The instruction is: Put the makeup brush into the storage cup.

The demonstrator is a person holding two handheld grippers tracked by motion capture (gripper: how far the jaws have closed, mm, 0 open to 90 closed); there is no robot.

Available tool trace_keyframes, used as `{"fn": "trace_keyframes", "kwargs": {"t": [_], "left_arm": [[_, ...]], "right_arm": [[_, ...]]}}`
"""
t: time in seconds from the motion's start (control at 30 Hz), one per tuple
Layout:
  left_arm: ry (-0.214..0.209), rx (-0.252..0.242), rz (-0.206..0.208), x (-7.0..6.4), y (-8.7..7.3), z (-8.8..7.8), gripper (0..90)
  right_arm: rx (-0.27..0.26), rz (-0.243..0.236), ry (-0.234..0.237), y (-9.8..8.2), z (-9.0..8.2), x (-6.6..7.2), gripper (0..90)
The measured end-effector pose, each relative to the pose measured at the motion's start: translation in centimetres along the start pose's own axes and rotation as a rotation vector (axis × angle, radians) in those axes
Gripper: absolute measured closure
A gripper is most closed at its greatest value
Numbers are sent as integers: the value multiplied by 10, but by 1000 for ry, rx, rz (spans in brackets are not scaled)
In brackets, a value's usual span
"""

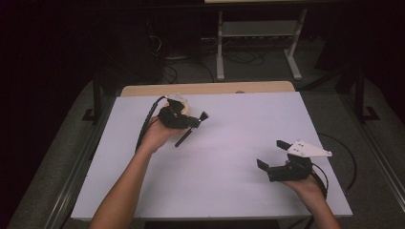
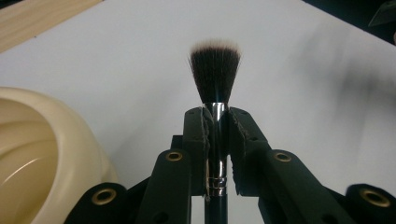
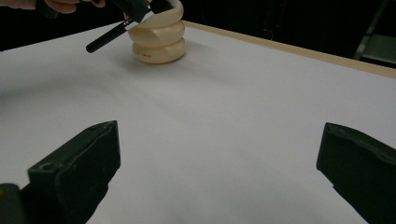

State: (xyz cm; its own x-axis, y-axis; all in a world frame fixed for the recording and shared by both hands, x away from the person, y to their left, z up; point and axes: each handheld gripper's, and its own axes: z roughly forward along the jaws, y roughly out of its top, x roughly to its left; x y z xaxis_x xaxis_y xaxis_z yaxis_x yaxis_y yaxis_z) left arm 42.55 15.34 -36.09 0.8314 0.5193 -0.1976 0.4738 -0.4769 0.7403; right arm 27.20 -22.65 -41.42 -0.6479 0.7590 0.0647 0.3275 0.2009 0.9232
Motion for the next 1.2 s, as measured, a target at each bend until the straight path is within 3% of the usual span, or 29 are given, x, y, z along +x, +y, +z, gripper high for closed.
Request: {"fn": "trace_keyframes", "kwargs": {"t": [0.4, 0.6, 1.2], "left_arm": [[-3, -96, -14, 3, -9, -13, 781], [-15, -175, -40, 8, -21, -23, 781], [-6, -324, -42, 18, -40, -49, 781]], "right_arm": [[1, 0, -2, -1, 1, 0, 0], [2, -3, -3, -1, 1, 1, 0], [8, -12, -8, -1, 2, 2, 0]]}}
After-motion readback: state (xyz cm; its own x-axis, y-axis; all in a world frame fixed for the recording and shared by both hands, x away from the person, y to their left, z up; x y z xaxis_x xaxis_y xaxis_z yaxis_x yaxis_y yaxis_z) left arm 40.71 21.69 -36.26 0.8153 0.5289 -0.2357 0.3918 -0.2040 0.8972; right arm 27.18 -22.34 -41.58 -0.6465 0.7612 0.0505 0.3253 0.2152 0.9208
